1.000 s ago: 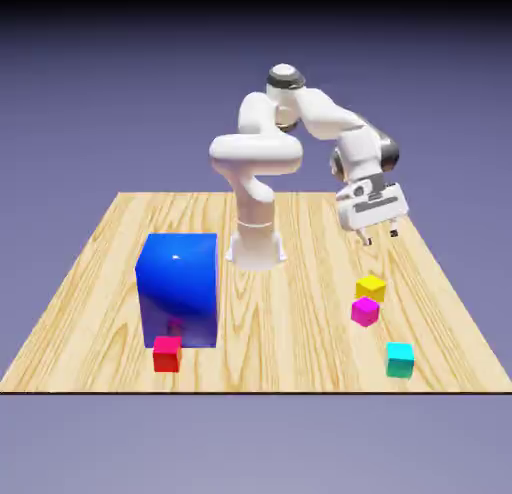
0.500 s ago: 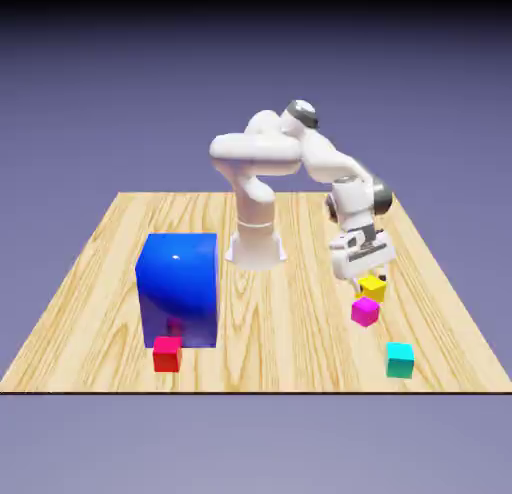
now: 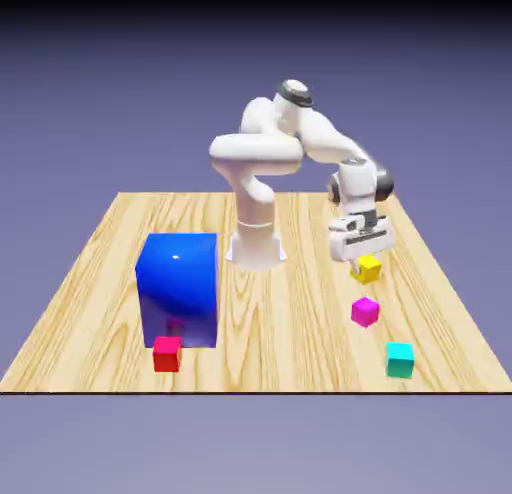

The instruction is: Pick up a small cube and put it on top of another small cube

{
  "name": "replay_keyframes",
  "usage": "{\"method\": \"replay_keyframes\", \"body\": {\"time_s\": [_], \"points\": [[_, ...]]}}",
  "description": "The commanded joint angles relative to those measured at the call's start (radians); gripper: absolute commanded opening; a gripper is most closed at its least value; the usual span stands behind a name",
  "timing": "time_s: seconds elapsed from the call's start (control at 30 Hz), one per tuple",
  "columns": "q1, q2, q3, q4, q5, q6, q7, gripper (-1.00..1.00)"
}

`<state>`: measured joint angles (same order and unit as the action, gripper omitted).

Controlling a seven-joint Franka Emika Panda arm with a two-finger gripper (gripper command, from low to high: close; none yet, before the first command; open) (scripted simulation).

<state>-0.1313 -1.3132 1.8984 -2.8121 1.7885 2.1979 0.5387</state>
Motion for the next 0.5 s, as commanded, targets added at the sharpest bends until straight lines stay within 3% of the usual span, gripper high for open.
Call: {"method": "replay_keyframes", "body": {"time_s": [0.0, 0.47], "points": [[-0.023, 0.02, 0.002, 0.018, -0.047, 0.005, 0.045, -1.0], [-0.348, 0.297, 0.024, 0.263, -0.651, 0.063, 0.65, -1.0]]}}
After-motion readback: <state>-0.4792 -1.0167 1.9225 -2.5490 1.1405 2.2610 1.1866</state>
